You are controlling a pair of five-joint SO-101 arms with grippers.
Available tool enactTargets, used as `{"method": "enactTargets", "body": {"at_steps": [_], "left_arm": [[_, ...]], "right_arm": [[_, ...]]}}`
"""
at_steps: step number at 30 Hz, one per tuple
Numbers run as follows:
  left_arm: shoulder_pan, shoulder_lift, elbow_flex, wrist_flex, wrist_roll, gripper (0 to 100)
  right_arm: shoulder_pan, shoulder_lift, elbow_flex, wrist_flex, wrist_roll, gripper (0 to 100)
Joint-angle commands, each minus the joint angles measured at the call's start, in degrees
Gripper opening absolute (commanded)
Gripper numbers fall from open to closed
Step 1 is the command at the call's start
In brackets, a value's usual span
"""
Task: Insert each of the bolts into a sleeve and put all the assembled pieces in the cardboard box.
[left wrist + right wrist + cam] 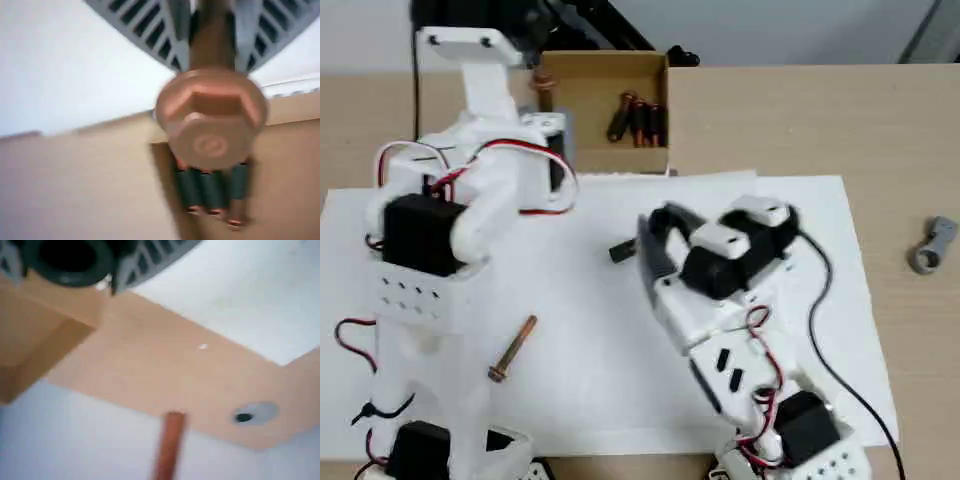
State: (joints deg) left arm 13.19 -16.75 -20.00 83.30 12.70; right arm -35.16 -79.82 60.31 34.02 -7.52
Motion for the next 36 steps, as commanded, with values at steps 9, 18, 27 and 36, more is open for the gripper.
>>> {"method": "enactTargets", "body": {"at_steps": [9,18,27,36], "left_arm": [[12.04,-2.02,-2.42,-1.23,0.09,0],[10.73,-2.2,-2.42,4.48,0.09,0],[10.73,-1.93,-2.33,6.51,1.93,0],[8.97,-4.66,8.31,-1.49,5.8,0]], "right_arm": [[-6.55,-0.04,5.19,-8.66,-0.88,0.2],[-6.46,-0.22,5.19,-8.92,-0.79,0.2],[-6.46,-0.22,5.19,-8.92,-0.7,0.2],[-6.37,-0.31,5.19,-8.92,-1.05,0.2]]}}
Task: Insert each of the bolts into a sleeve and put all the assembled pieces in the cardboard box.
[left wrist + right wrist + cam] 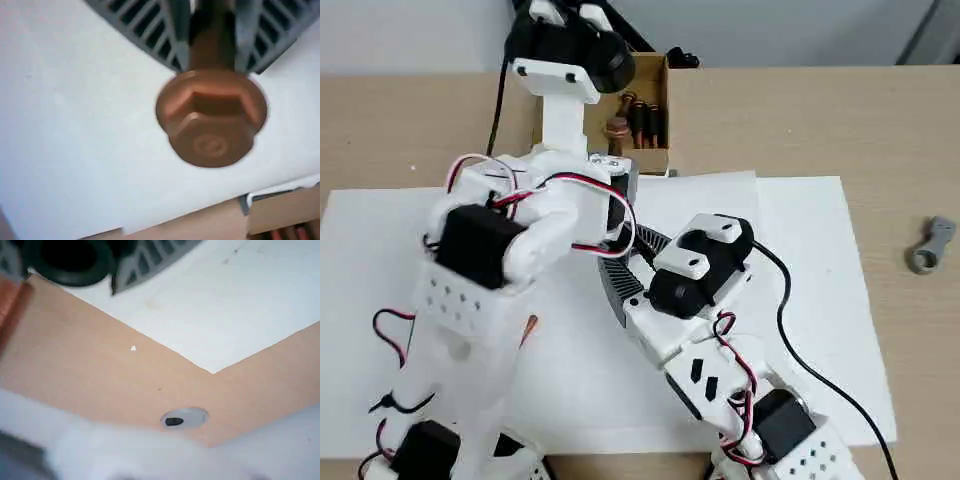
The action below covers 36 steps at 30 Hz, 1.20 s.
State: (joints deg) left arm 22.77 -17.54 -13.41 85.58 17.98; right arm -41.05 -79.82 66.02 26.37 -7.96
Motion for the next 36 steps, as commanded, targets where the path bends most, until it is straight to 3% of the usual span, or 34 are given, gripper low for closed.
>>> {"method": "enactTargets", "body": {"at_steps": [1,9,14,28,36], "left_arm": [[-0.62,-5.19,3.56,-5.19,0.53,0],[-0.53,-18.64,20.79,-16.09,0.53,0],[0.53,-21.8,24.13,-19.69,0.26,0],[5.63,-22.15,24.22,-20.75,-2.9,0],[4.13,-22.24,20.26,-14.42,-2.99,0]], "right_arm": [[-0.48,-0.31,-0.53,-1.27,-0.62,0.2],[-0.4,-0.22,-0.62,-1.27,-0.7,0.2],[-0.4,0.13,-0.62,-1.36,-0.7,0.2],[1.19,0.13,-0.62,-1.36,-0.79,0.2],[1.19,0.22,-0.62,-1.36,-0.79,0.2]]}}
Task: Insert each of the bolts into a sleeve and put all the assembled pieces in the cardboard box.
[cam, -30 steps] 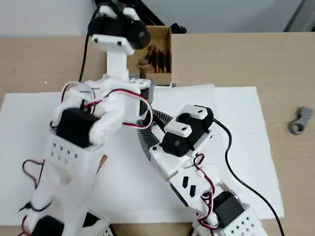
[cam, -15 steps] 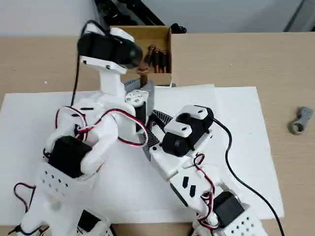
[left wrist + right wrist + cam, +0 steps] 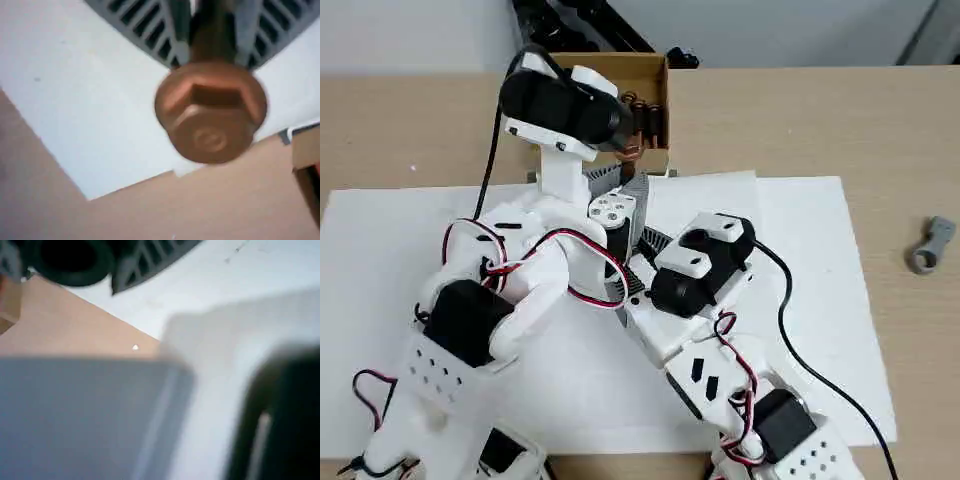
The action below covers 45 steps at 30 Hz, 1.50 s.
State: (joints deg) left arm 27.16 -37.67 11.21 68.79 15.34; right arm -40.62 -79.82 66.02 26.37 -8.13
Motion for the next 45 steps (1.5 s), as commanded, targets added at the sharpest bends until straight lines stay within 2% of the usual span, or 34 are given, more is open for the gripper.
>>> {"method": "enactTargets", "body": {"at_steps": [1,14,21,31,41,45], "left_arm": [[-0.26,-2.02,-5.67,3.34,-0.35,0],[-0.26,-2.02,-7.52,4.13,0.97,0],[-0.09,-1.41,-16.22,9.85,-1.14,0],[0.18,-1.41,-16.48,13.98,-1.85,0],[0.26,-1.41,-16.48,13.89,0.09,0],[2.64,-1.05,-16.31,13.71,0.09,0]], "right_arm": [[0.75,0.22,-0.62,-1.36,-0.62,0.2],[0.75,0.22,-0.53,-1.36,-0.62,0.2],[0.84,0.22,-0.53,-1.36,-0.62,0.2],[0.92,0.31,-0.44,-1.36,-0.62,0.2],[1.01,0.31,-0.44,-1.36,-0.62,0.2],[0.92,0.31,-0.44,-1.36,-0.62,0.2]]}}
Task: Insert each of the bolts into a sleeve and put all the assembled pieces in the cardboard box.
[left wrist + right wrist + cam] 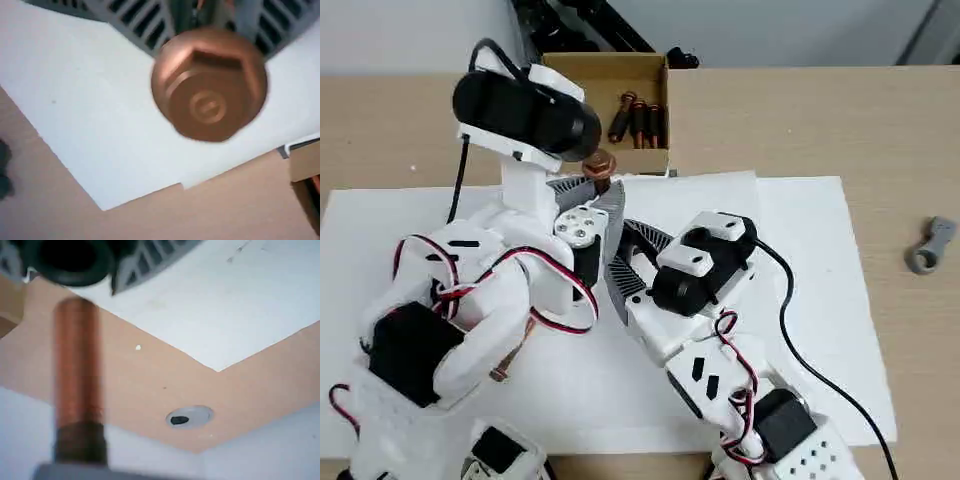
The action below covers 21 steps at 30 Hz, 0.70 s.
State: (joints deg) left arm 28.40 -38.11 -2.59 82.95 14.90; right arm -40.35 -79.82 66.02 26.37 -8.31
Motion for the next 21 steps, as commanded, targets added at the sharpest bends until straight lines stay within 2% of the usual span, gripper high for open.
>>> {"method": "enactTargets", "body": {"at_steps": [1,6,21], "left_arm": [[2.02,0.18,-2.51,-0.44,0.53,0],[2.73,4.66,-2.68,-0.35,0.53,0],[-0.18,4.66,-2.59,2.99,0.18,0]], "right_arm": [[0.66,0.31,-0.44,-1.36,-0.44,0.2],[0.66,0.31,-0.44,-1.36,-0.44,0.2],[0.66,0.31,-0.44,-1.36,-0.44,0.2]]}}
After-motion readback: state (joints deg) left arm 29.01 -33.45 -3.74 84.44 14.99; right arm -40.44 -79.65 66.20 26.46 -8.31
